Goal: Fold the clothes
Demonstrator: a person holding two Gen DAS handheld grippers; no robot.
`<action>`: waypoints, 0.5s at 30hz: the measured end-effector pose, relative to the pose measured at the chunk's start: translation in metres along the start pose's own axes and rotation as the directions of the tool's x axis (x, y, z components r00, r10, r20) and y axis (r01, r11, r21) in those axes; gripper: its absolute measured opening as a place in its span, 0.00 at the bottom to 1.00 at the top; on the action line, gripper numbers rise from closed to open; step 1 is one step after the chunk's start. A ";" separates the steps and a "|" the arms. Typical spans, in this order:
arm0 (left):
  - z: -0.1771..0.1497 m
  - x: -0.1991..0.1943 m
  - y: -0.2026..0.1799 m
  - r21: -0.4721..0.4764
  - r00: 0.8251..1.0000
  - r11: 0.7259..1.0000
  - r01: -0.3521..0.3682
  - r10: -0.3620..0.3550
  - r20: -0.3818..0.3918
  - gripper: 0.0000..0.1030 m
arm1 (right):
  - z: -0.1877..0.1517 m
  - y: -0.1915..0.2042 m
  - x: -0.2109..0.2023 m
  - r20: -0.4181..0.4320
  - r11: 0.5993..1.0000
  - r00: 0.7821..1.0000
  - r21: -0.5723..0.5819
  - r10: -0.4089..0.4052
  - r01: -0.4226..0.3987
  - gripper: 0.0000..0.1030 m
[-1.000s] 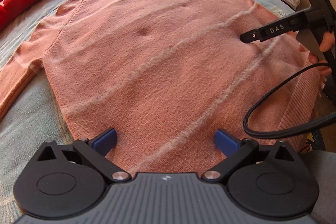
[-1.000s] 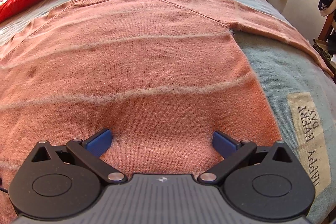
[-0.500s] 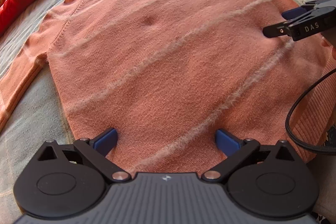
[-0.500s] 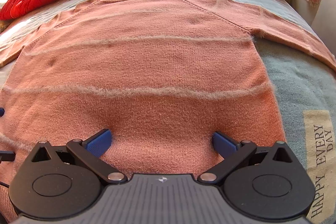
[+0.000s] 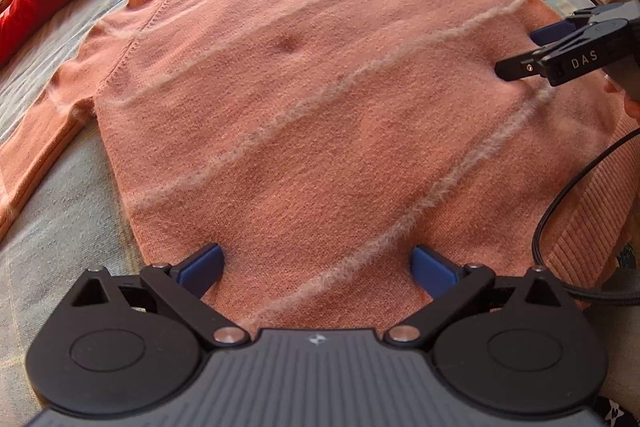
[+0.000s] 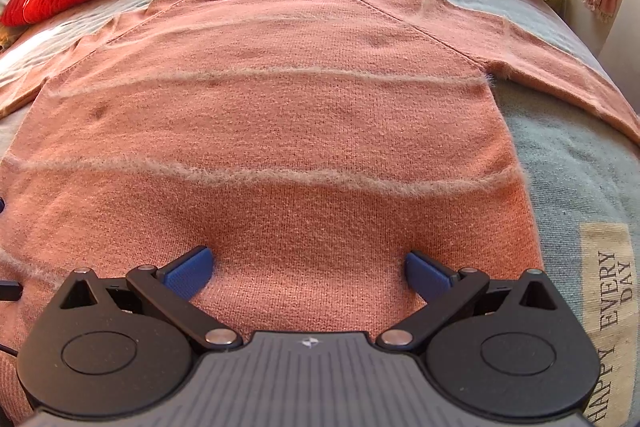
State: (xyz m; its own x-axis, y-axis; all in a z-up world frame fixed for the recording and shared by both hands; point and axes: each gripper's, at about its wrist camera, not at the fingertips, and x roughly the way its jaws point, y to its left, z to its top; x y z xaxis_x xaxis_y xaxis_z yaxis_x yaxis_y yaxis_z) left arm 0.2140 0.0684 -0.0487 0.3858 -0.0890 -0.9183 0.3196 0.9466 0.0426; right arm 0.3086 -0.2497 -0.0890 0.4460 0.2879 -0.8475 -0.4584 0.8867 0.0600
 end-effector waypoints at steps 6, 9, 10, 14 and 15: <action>-0.005 0.001 0.008 -0.014 0.998 0.999 0.044 -0.043 0.034 0.98 | 0.007 0.003 0.002 -0.048 1.000 0.999 -0.005 -0.014 0.014 1.00; -0.003 0.004 0.015 -0.028 0.997 0.997 0.068 -0.066 0.041 0.98 | 0.012 0.007 0.003 -0.084 0.999 0.996 0.005 -0.033 0.033 1.00; -0.003 0.005 0.016 -0.032 0.996 0.997 0.076 -0.074 0.044 0.98 | 0.013 0.008 0.004 -0.093 0.999 0.995 0.009 -0.040 0.041 1.00; -0.004 0.006 0.017 -0.004 0.994 0.996 0.089 -0.088 0.064 0.98 | 0.012 0.011 0.004 -0.091 0.998 0.994 0.019 -0.060 0.062 1.00; -0.003 0.006 0.017 -0.001 0.994 0.996 0.088 -0.088 0.066 0.98 | 0.011 0.012 0.004 -0.086 0.998 0.994 0.020 -0.063 0.065 1.00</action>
State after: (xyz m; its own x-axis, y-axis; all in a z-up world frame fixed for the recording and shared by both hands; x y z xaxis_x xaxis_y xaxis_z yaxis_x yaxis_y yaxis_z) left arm 0.2188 0.0847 -0.0549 0.4125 -0.1922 -0.8905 0.3518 0.9353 -0.0389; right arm 0.3136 -0.2342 -0.0857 0.4065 0.1997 -0.8916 -0.4128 0.9107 0.0157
